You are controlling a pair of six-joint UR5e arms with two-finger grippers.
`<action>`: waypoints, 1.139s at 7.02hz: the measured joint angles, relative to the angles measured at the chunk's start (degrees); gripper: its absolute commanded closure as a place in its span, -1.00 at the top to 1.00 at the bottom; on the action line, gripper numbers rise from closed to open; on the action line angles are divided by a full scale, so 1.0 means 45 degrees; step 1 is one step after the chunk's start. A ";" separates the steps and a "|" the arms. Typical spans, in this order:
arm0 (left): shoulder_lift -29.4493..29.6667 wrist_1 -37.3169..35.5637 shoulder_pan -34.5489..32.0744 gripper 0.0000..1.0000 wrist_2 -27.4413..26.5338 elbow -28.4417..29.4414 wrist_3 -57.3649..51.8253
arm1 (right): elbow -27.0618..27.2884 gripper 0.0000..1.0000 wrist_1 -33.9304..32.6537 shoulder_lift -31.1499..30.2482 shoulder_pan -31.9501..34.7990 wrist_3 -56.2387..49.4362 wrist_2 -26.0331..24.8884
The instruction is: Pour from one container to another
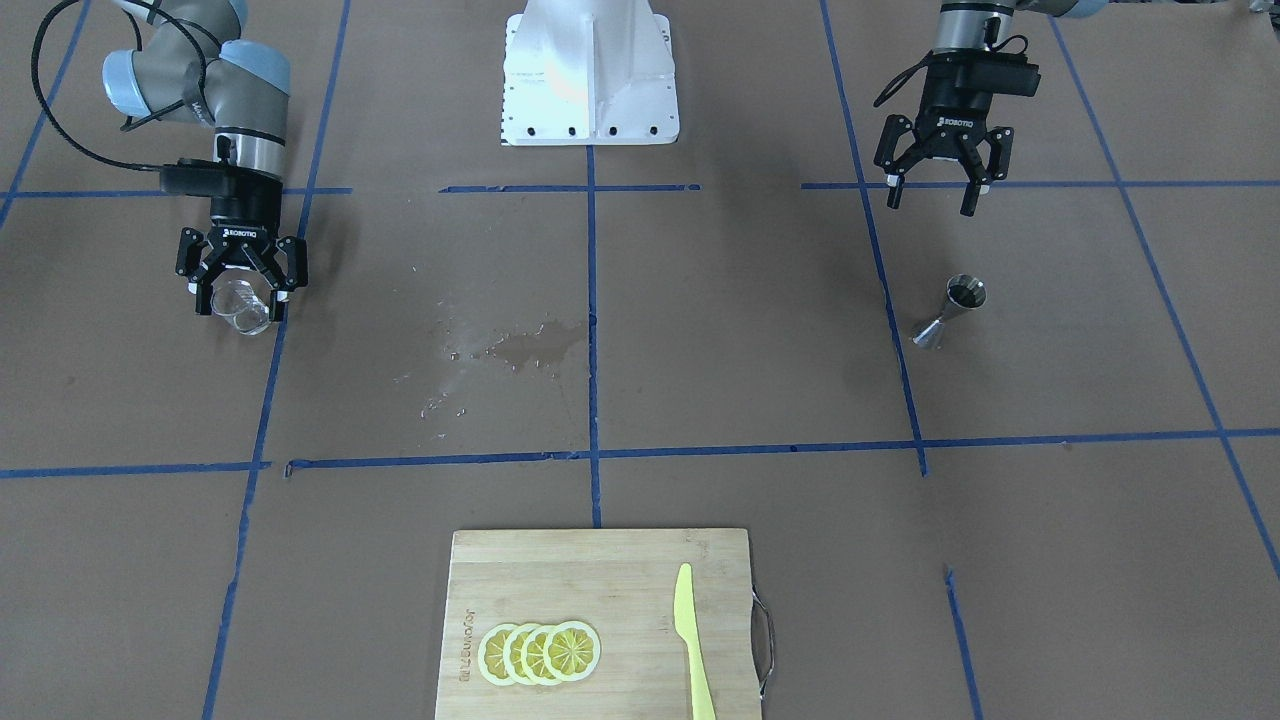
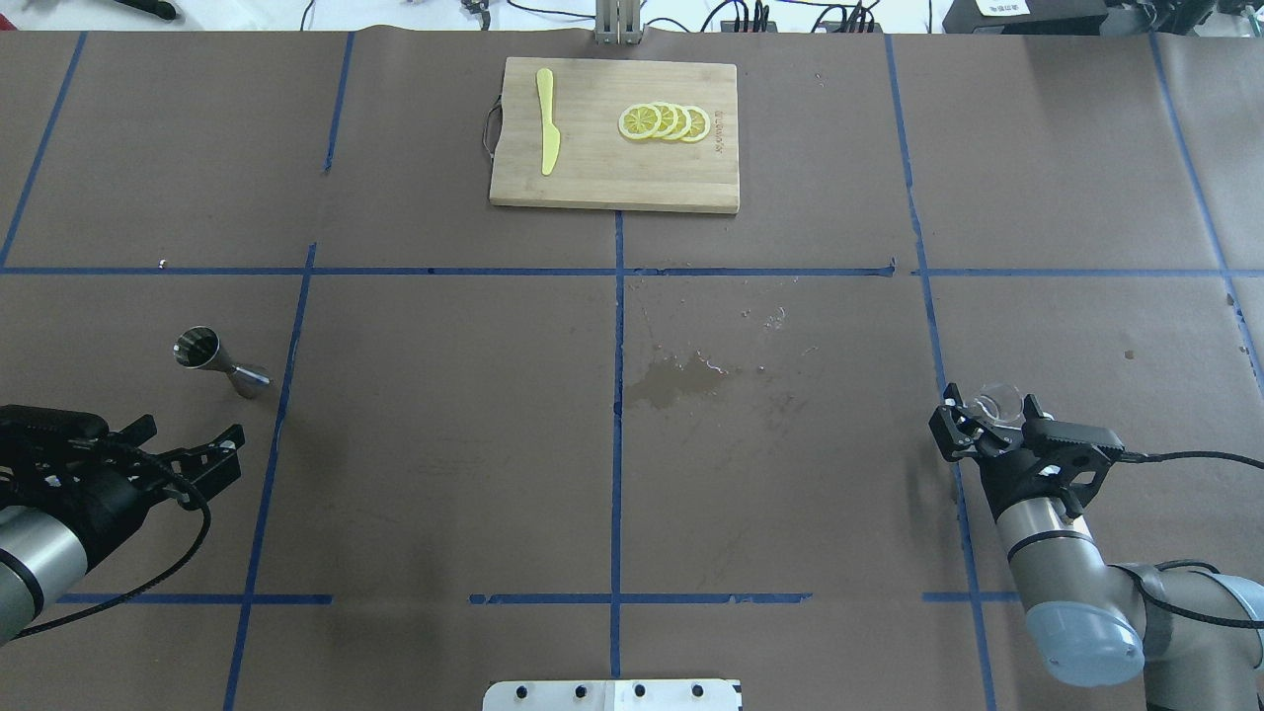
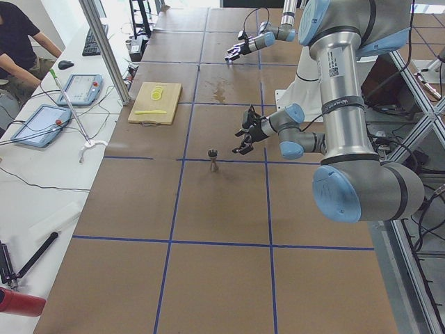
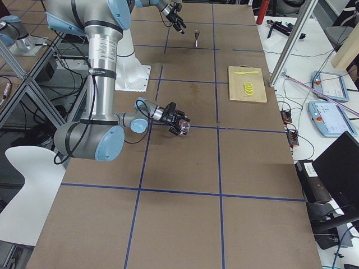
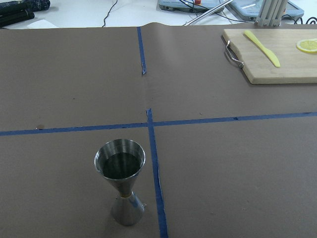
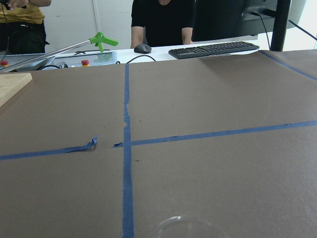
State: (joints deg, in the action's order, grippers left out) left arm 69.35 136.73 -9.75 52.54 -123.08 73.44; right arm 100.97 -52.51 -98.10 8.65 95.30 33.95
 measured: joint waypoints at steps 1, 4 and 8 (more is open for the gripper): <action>0.0000 0.0005 0.0000 1.00 0.0019 -0.0059 -0.0017 | 0.0165 1.00 0.0000 -0.0033 0.0039 -0.0373 0.0284; 0.0011 0.0006 -0.0001 1.00 0.0273 -0.0308 -0.0030 | 0.1189 1.00 -0.0075 -0.0700 0.0101 -0.1331 0.1242; 0.0016 -0.0025 -0.0013 1.00 0.0563 -0.0470 -0.0035 | 0.2748 1.00 -0.0152 -0.2200 0.0121 -0.1815 0.3357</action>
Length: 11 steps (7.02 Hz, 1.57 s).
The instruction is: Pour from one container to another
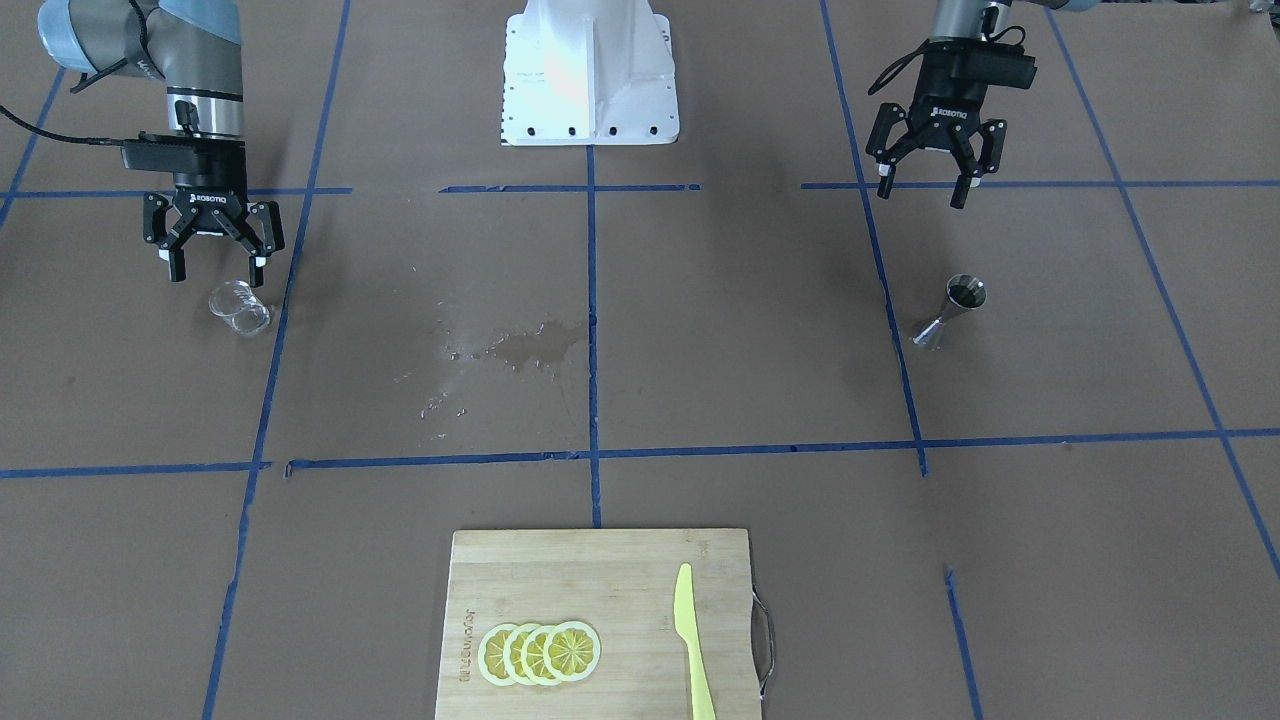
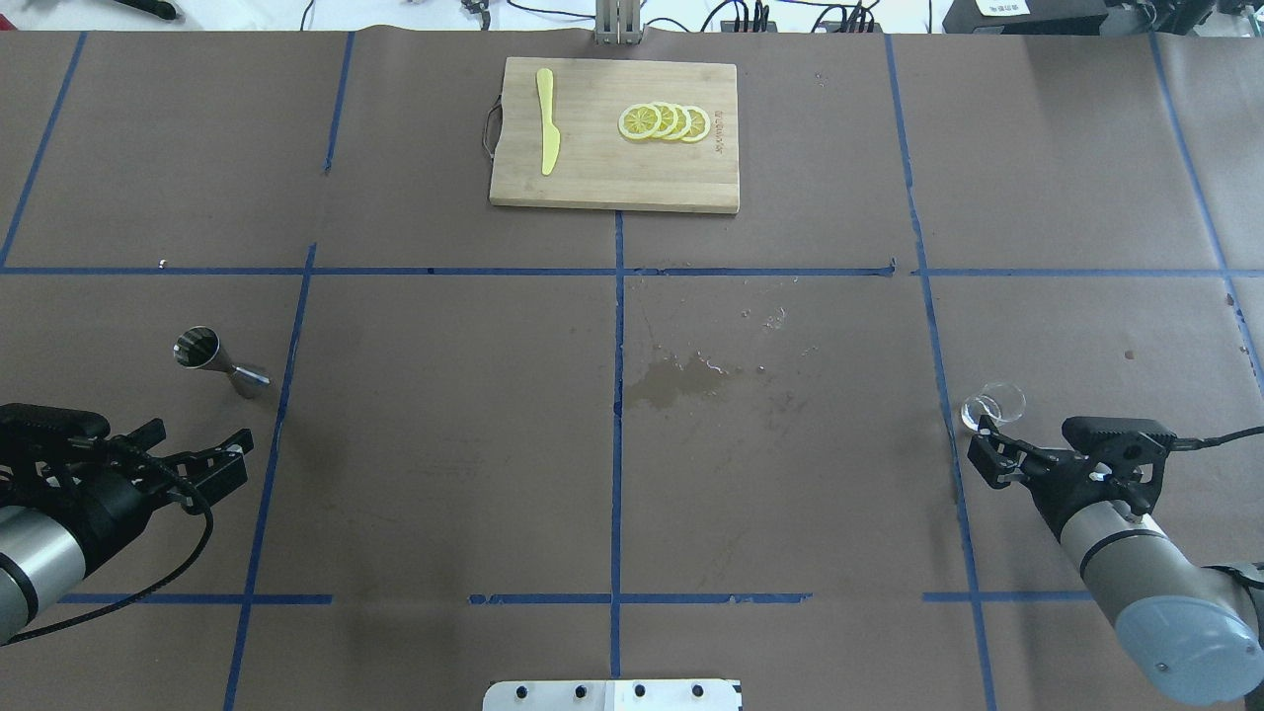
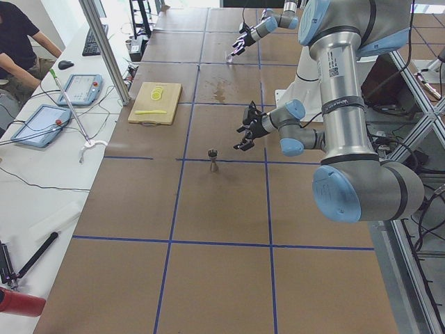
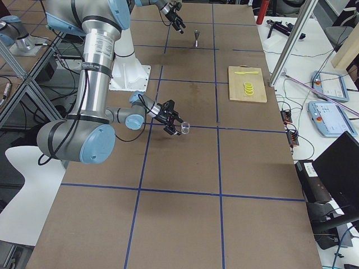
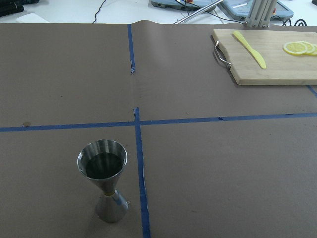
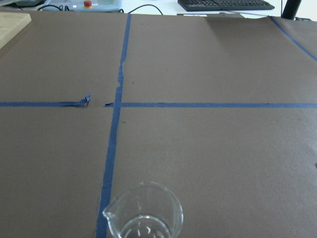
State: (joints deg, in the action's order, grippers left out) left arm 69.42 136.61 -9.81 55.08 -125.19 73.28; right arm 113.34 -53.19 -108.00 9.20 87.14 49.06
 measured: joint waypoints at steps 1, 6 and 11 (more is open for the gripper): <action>-0.0007 -0.0038 -0.0001 1.00 0.0226 -0.0171 -0.0008 | 0.0434 1.00 -0.0021 -0.0348 0.0003 -0.0017 0.0783; 0.0009 -0.1539 -0.0045 1.00 0.2947 -0.1908 -0.0014 | 0.3010 1.00 -0.0225 -0.2195 0.0861 -0.1201 0.6321; 0.0513 -0.4602 -0.1910 1.00 0.7146 -0.3479 -0.1257 | 0.5639 1.00 -0.2955 -0.2584 0.6724 -0.5059 1.4725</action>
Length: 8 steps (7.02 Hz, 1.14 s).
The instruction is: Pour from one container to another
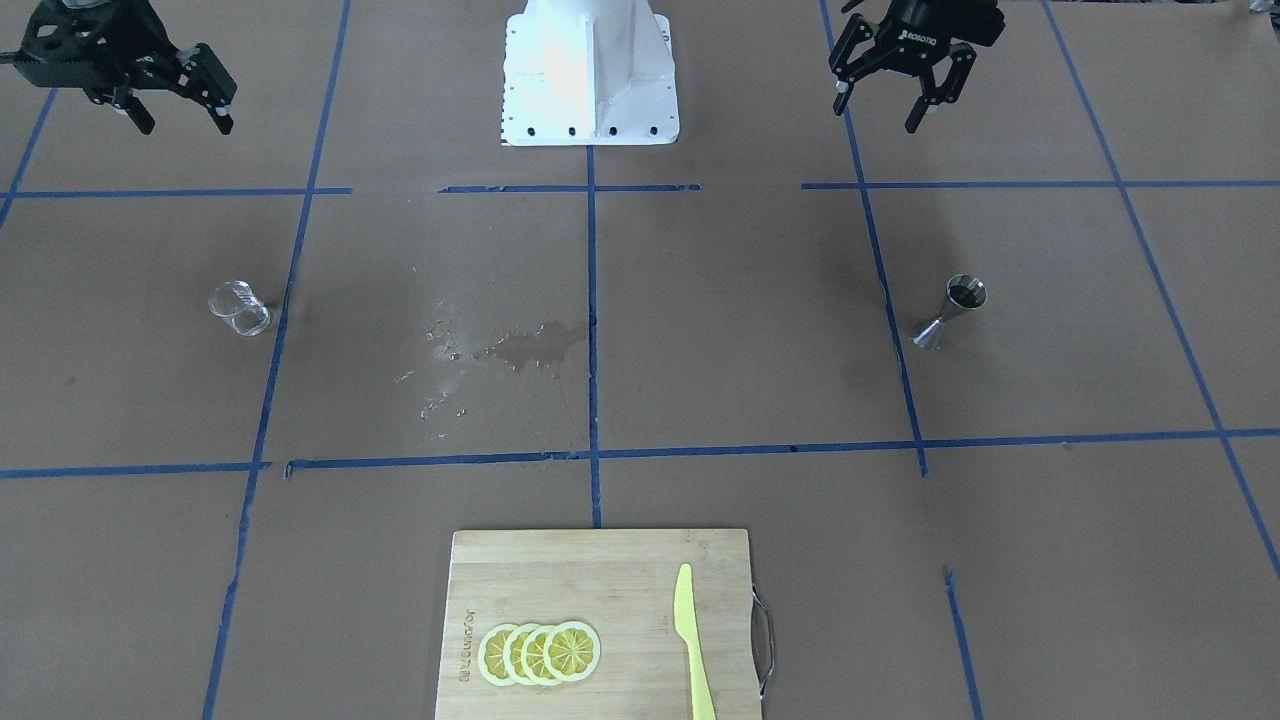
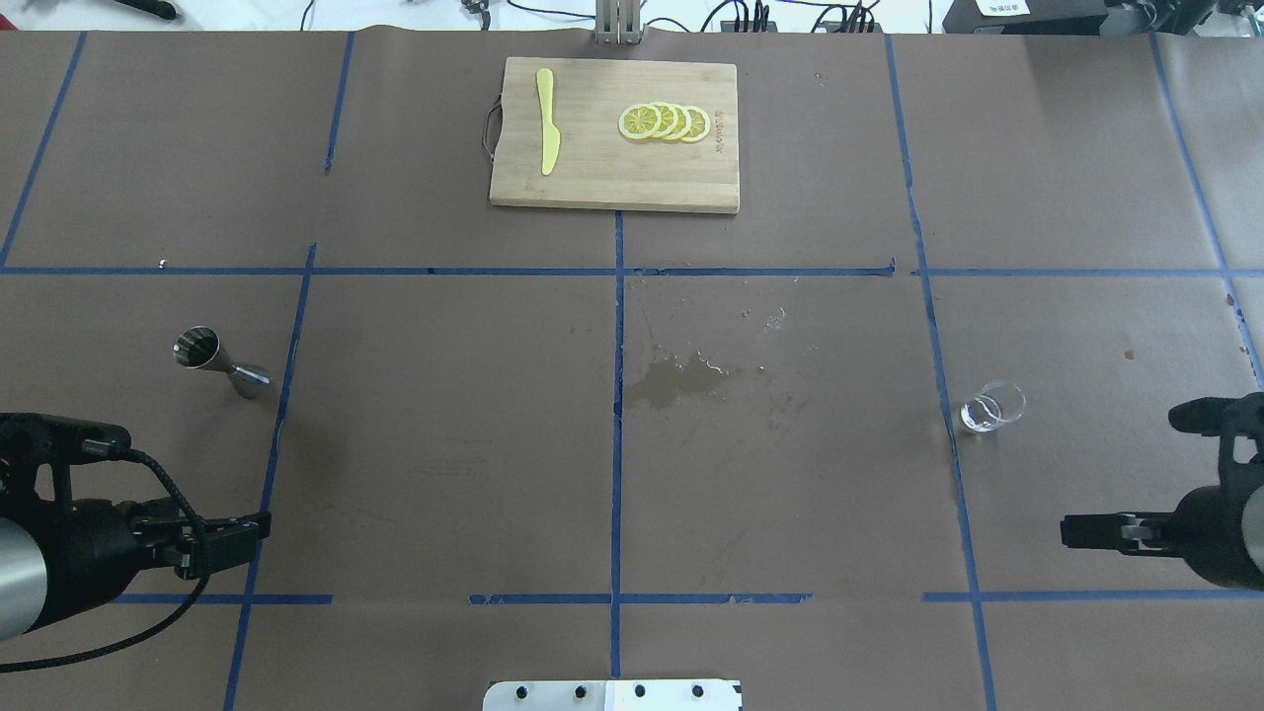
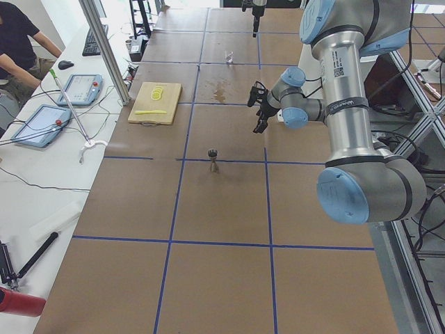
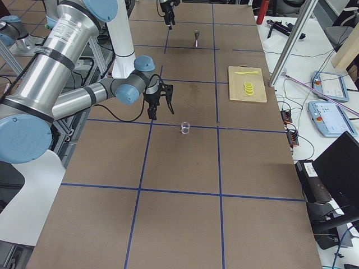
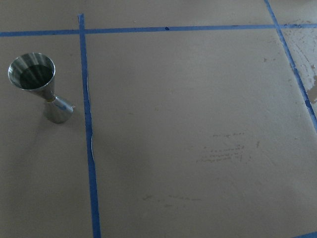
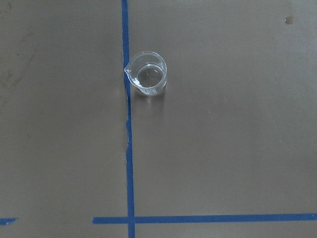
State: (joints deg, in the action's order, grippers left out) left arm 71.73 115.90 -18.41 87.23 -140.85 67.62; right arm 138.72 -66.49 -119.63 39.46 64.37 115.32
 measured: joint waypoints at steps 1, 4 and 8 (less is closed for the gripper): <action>0.0280 -0.0580 -0.0763 1.00 0.0701 -0.0154 -0.0869 | 0.0018 1.00 -0.0497 0.0093 0.1227 -0.1343 0.0871; 0.2781 -0.3930 -0.4614 1.00 0.3258 0.0093 -0.5188 | -0.0483 1.00 -0.5638 0.2471 0.5134 -0.7609 0.1766; 0.6482 -0.8304 -0.9674 1.00 0.6391 0.3319 -1.1860 | -0.3333 1.00 -1.0381 0.6170 0.8913 -1.4107 0.2354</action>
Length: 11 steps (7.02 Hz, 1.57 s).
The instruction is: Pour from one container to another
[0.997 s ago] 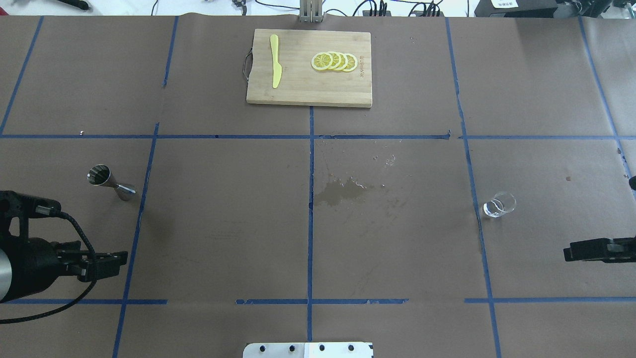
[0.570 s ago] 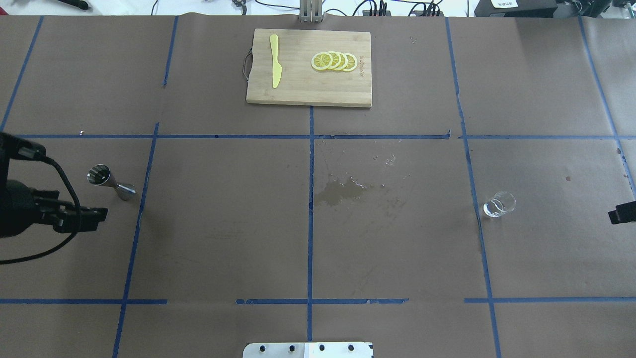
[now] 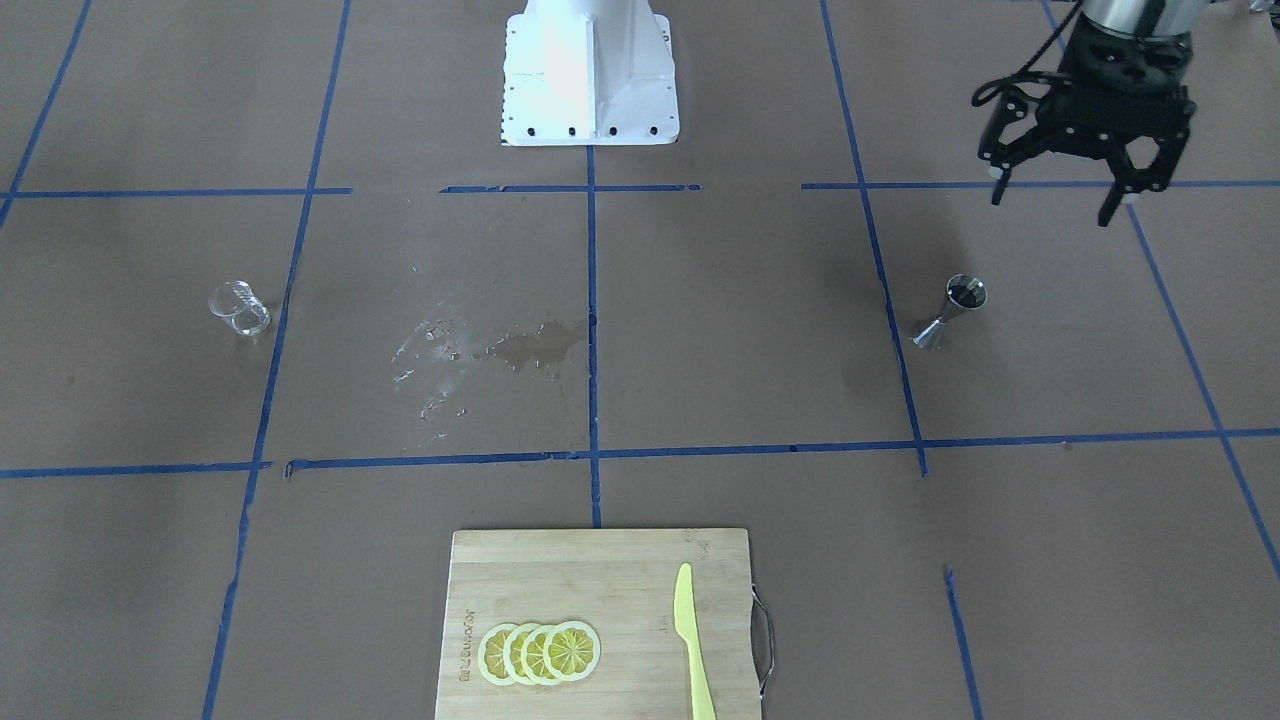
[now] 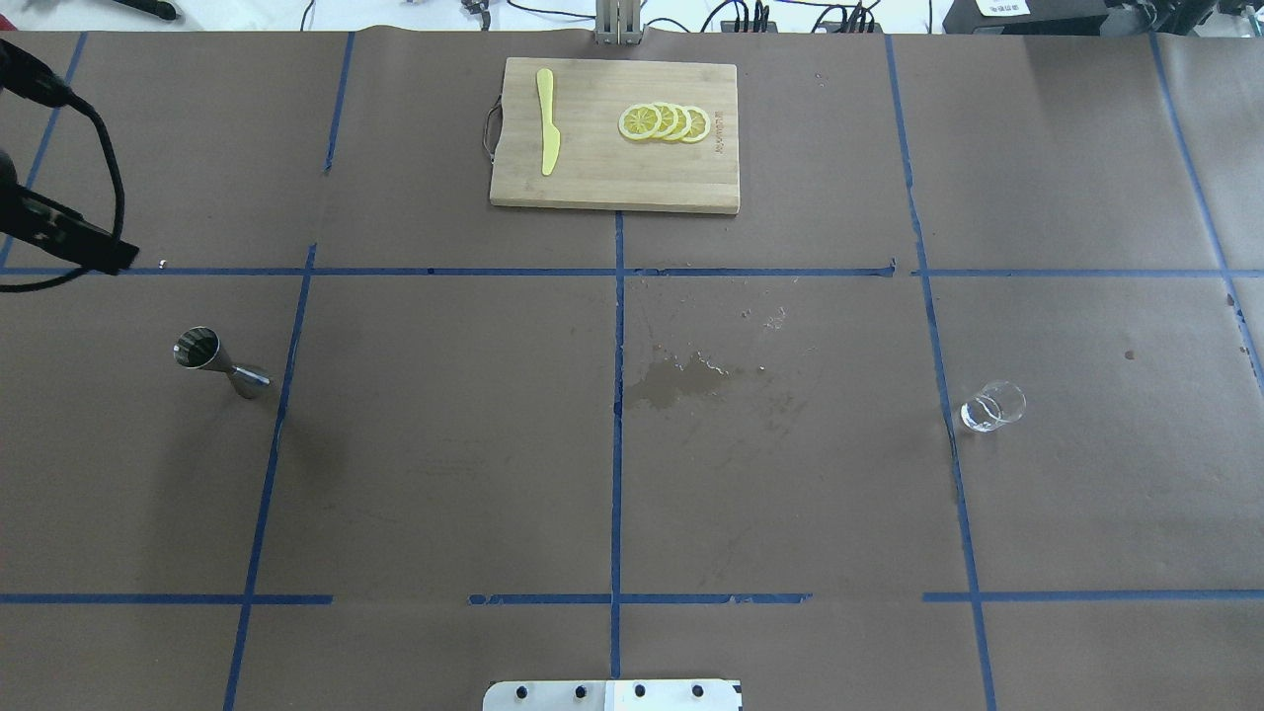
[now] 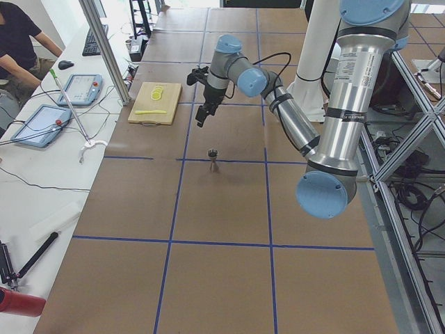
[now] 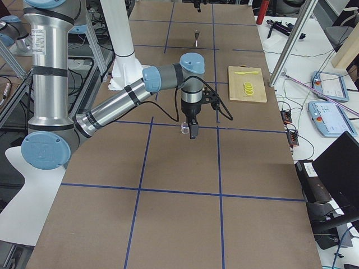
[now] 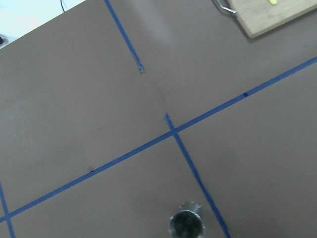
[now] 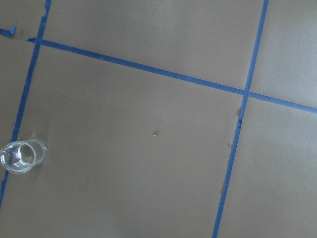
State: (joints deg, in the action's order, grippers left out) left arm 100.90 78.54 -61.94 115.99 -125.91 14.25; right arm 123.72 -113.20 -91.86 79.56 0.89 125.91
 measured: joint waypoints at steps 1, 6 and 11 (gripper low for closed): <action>0.0184 -0.0132 -0.1676 1.00 0.1543 0.1551 -0.2223 | -0.0979 1.00 -0.0131 0.0138 0.0882 -0.1341 0.0797; -0.1081 0.1635 -0.5525 1.00 0.4213 0.6708 -0.5911 | -0.3904 1.00 -0.0004 0.0148 0.3577 -0.3345 0.2278; -0.2929 0.2918 -0.6244 1.00 0.5071 0.7098 -0.5480 | -0.4754 1.00 0.1079 -0.0159 0.3721 -0.3022 0.2125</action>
State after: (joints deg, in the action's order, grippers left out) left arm 87.72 91.67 -90.04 138.81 -93.97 -10.41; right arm 102.33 -108.34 -92.58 96.31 -12.71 135.48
